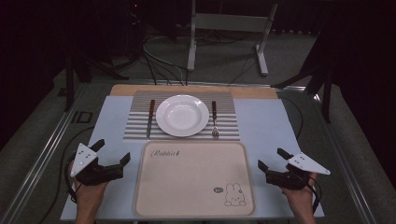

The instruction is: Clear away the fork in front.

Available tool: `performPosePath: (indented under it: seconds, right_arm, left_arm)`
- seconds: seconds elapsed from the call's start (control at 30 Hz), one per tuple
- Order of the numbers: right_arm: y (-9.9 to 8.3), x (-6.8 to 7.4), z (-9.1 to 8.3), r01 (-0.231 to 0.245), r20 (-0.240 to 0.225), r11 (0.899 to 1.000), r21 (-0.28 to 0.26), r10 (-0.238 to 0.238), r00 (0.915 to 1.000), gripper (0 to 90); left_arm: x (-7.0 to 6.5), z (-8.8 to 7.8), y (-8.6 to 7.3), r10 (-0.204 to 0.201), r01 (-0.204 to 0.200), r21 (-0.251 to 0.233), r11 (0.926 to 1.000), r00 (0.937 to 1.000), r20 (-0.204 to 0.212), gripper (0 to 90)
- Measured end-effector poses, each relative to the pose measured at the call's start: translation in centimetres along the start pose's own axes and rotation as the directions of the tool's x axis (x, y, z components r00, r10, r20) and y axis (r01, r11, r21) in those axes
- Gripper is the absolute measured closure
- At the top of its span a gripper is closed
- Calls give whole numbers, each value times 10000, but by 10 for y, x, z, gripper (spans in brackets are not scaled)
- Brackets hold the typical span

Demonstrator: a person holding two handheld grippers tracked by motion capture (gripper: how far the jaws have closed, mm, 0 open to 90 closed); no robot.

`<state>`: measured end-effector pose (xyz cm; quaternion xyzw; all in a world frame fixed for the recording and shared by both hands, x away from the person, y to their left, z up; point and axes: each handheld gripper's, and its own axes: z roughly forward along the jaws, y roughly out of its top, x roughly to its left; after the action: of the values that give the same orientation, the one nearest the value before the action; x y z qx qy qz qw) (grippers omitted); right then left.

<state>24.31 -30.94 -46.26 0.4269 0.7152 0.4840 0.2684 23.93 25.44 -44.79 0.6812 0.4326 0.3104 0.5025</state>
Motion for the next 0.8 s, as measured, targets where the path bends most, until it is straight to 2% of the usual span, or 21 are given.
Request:
performPosePath:
  seconds: [0.37, 0.8]
  right_arm:
    - [14, 1, 6, 94, 365, 9998, 187, -101, 9993, 110]
    - [24, 4, 19, -27, 356, 9999, 149, 21, 9994, 110]
  left_arm:
    - [-4, 4, -2, 186, -183, 237, 9996, 9998, -116, 0]
    - [-5, 5, -3, 225, -216, 295, 9993, 9994, -279, 1]
